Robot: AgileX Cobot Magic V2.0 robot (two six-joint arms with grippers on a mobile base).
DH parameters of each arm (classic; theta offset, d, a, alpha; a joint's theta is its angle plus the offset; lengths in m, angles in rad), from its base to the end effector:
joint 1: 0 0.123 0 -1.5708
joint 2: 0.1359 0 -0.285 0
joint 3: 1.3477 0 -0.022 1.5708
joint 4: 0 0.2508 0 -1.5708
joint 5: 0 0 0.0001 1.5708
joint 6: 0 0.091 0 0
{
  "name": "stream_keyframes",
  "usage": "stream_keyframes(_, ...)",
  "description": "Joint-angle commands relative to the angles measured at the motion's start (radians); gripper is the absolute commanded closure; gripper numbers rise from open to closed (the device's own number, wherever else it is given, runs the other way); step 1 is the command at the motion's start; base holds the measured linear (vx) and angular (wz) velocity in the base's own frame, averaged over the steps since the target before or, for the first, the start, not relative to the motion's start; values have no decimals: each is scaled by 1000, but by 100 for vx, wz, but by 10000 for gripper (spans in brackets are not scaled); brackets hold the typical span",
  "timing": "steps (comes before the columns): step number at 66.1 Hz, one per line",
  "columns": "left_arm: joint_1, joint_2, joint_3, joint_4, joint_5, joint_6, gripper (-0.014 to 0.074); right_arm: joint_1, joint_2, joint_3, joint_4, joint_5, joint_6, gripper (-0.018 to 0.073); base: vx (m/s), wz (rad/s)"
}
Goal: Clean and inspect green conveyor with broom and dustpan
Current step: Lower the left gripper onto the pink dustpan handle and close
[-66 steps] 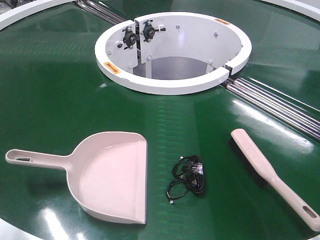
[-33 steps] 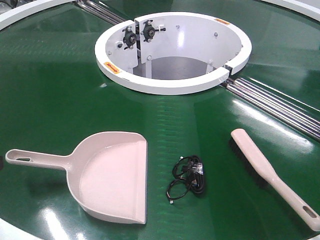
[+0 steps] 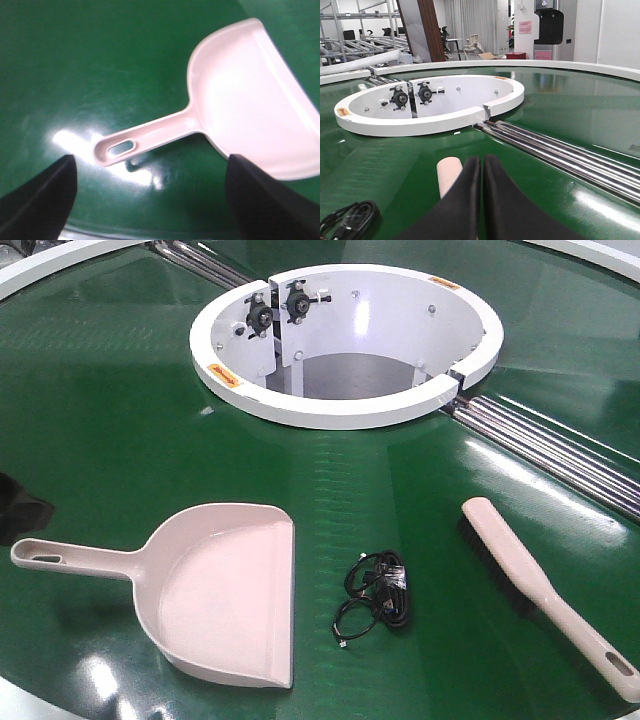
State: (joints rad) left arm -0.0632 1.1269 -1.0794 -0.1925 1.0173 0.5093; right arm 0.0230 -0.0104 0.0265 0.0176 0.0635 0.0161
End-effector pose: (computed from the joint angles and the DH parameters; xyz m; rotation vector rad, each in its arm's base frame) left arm 0.2127 -0.0283 0.3524 0.6499 2.4371 -0.0697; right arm 0.0568 0.0014 0.1990 0.0075 1.5634 0.0455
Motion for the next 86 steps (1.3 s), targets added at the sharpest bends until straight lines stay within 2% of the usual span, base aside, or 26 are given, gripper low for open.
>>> stream_keyframes(1, -2, 82, -102, -74, 39, 162, 38, -6, -18, 22, -4, -70, -2, 569, 0, 0)
stream_keyframes(13, -4, 231, -190, -113, 69, 427, 38, -6, -18, 22, -4, -70, -2, 569, 0, 0)
stream_keyframes(21, -31, 282, -199, -112, 65, 594, 38, -6, -18, 22, -4, -70, -2, 569, 0, 0)
stream_keyframes(29, -91, 312, -199, -43, 59, 759, 38, -6, -18, 22, -4, -70, -2, 569, 0, 0)
stream_keyframes(33, -123, 322, -199, 8, 50, 805, 38, -6, -18, 22, -4, -70, -2, 569, 0, 0)
stream_keyframes(37, -148, 335, -199, 73, 36, 807, 38, -6, -18, 22, -4, -70, -2, 569, 0, 0)
stream_keyframes(42, -163, 357, -199, 99, 37, 804, 38, -6, -18, 22, -4, -70, -2, 569, 0, 0)
stream_keyframes(56, -163, 433, -199, 107, 75, 804, 38, -6, -18, 22, -4, -70, -2, 569, 0, 0)
stream_keyframes(86, -163, 567, -199, 137, 67, 804, 38, -6, -18, 22, -4, -70, -2, 569, 0, 0)
